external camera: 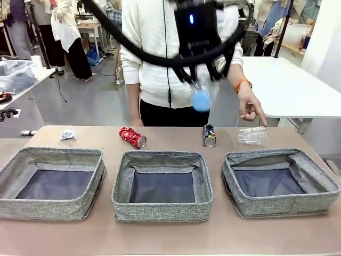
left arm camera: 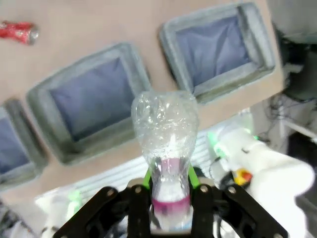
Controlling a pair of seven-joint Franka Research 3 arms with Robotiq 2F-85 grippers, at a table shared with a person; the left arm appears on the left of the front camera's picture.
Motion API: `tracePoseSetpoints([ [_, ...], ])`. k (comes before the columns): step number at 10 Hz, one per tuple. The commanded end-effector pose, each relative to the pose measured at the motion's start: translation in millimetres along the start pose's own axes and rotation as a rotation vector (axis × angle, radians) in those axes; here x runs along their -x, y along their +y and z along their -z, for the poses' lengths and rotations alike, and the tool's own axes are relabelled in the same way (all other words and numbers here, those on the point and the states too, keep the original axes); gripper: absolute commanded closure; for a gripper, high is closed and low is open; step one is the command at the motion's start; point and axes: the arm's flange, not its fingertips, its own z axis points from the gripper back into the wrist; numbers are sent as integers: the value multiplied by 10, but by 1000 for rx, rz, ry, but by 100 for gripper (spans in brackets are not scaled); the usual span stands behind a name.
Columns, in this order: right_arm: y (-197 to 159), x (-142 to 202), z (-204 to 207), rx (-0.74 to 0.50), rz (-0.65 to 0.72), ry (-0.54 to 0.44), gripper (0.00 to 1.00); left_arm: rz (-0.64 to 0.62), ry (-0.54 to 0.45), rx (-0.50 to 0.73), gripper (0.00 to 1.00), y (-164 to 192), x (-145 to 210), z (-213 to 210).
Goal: Sort the waste into the appropriate baskets.
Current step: Place the picked waste into the Fabric basket indicated by the person.
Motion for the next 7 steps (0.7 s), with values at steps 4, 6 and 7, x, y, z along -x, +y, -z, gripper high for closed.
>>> tracePoseSetpoints([
  [4, 41, -58, -652, 78, -35, -90, 0, 184, -127, 205, 76, -112, 29, 1457],
  [6, -62, 76, -1096, 152, -42, -100, 0, 203, -182, 205, 76, -297, -192, 1758],
  [7, -92, 114, -1208, 154, -39, -121, 0, 171, -207, 211, 76, -336, -250, 1852],
])
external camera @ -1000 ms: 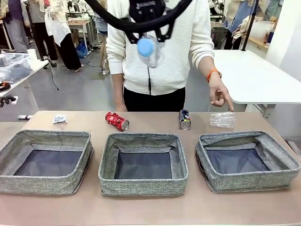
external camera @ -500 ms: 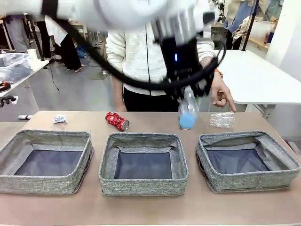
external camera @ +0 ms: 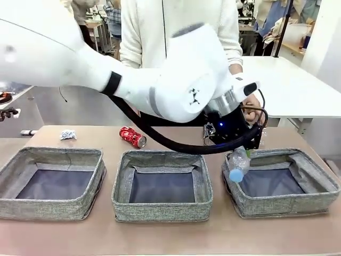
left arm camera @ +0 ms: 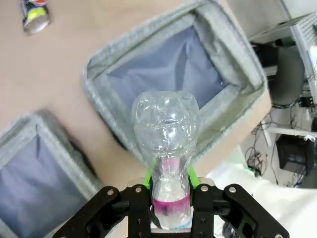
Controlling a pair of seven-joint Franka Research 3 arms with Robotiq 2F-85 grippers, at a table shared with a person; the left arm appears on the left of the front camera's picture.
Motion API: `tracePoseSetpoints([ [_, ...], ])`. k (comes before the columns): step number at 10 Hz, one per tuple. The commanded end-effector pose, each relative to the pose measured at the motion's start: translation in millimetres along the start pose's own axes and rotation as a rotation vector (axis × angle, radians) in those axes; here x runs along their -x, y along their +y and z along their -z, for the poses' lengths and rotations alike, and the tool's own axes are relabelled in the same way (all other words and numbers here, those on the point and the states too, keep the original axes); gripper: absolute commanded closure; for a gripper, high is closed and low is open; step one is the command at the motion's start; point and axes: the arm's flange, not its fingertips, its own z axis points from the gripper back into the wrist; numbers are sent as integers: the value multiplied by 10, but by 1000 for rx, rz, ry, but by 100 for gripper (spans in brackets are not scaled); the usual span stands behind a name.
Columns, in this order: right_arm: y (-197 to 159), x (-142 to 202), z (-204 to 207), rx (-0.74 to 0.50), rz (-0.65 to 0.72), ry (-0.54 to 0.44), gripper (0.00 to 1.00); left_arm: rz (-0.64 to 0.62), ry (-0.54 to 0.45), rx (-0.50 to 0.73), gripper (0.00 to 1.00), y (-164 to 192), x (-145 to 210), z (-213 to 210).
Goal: Sort the waste into the appropriate baskets.
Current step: Place the picked waste into the Fabric basket indicated by the person.
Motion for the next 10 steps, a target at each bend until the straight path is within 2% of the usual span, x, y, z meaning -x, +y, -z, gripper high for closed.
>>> tracePoseSetpoints([
  [1, 67, -41, 214, -25, -5, 18, 0, -35, -63, -8, 76, -82, -142, 47],
  [5, 67, -41, 214, -25, -5, 18, 0, -73, -143, -85, 76, -88, -243, 279],
  [9, 67, -41, 214, -25, -5, 18, 0, -87, -120, -75, 76, -114, -275, 365],
  [10, 67, -41, 214, -25, -5, 18, 0, -84, -102, -69, 19, -116, -276, 368],
])
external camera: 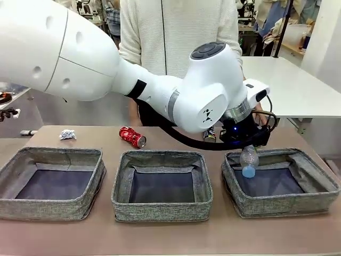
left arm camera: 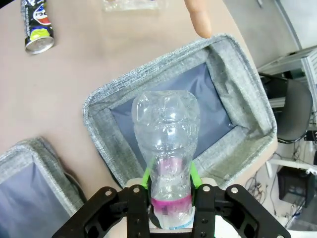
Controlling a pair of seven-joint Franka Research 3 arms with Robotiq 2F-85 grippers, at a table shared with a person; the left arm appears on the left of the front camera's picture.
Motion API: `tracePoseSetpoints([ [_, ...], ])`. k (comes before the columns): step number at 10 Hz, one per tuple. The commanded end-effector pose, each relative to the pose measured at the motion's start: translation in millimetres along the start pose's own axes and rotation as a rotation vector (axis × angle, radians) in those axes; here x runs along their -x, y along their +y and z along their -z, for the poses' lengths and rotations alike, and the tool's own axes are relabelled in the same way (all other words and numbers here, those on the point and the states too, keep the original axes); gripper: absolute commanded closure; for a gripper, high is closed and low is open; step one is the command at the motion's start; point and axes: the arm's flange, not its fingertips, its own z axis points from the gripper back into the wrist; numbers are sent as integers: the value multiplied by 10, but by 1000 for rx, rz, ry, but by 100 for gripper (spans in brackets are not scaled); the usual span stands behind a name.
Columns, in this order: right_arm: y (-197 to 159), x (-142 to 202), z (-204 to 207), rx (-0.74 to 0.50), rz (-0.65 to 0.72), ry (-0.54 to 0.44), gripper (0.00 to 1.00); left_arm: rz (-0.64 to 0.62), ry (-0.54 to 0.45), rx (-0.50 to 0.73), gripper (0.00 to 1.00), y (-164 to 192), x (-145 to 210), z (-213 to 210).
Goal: Sort the waste into the appropriate baskets.
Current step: Place the picked waste into the Fabric basket indicated by the person.
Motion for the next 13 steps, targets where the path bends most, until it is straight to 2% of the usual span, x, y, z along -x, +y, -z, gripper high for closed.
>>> tracePoseSetpoints([
  [1, -8, -21, 24, -10, 4, -14, 0, -9, 4, -11, 18, -62, -37, -12],
  [2, -8, -21, 24, -10, 4, -14, 0, -8, 1, -11, 0, -65, -36, -14],
  [9, -8, -21, 24, -10, 4, -14, 0, -2, 38, -19, 0, -50, -21, -118],
  [10, 0, 0, 0, 0, 0, 0, 0, -3, 66, -9, 0, -5, -13, -268],
  [11, 13, 21, 106, -77, -9, 68, 0, -14, 221, -54, 0, 134, -13, -550],
  [12, 22, 47, 305, -93, 12, 117, 0, -36, 293, -45, 0, 406, -5, -963],
  [13, 28, 98, 537, -102, 31, 179, 0, -83, 285, -48, 0, 659, 10, -1324],
])
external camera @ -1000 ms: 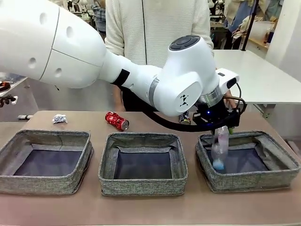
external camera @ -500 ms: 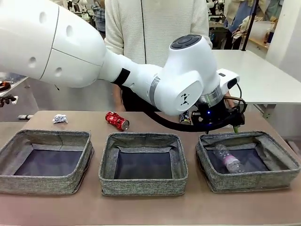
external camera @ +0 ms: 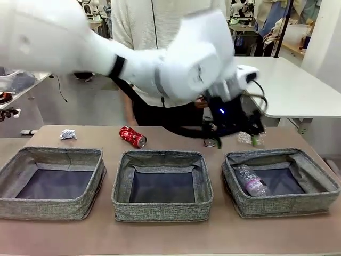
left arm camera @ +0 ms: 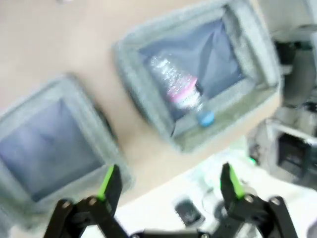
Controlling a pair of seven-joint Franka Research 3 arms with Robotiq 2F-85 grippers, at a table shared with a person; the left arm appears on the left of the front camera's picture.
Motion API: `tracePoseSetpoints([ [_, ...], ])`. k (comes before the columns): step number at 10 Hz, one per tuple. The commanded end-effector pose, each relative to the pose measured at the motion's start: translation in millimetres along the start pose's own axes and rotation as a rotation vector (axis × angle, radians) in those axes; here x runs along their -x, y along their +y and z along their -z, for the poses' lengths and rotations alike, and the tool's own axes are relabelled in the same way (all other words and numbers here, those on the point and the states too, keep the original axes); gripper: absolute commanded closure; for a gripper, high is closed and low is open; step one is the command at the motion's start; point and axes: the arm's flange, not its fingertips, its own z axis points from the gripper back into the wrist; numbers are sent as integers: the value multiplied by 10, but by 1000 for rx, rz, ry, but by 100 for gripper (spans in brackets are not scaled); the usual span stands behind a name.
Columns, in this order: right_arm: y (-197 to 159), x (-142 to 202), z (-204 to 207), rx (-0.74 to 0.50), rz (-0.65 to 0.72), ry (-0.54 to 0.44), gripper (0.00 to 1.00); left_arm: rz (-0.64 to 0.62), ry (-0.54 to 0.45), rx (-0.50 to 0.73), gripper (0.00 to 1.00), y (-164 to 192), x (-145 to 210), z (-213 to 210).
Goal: Sort the waste into the appropriate baskets.
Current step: Place the picked waste into the Fabric basket indicated by the person.
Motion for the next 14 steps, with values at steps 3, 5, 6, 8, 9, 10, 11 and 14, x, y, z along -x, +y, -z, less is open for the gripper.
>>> tracePoseSetpoints([
  [3, 82, 176, 1135, -64, 39, 281, 0, -202, -16, 109, 0, 1569, 517, -1401],
  [5, 206, 350, 1634, -64, 49, 403, 0, -218, -7, 271, 0, 2405, 898, -1889],
  [6, 247, 401, 1815, -53, 59, 434, 0, -242, -69, 350, 0, 2759, 1181, -2106],
  [8, 330, 396, 2052, -43, 66, 464, 0, -220, -168, 514, 0, 3302, 1843, -2504],
  [9, 364, 347, 2109, -54, 87, 461, 0, -196, -182, 597, 0, 3617, 2235, -2657],
  [10, 386, 299, 2135, -64, 113, 448, 0, -206, -273, 664, 0, 3858, 2572, -2761],
  [11, 408, 259, 2151, -94, 144, 436, 0, -222, -375, 720, 0, 4067, 2865, -2782],
  [14, 438, 153, 2047, -138, 228, 387, 0, -274, -473, 852, 0, 4551, 3468, -2421],
])
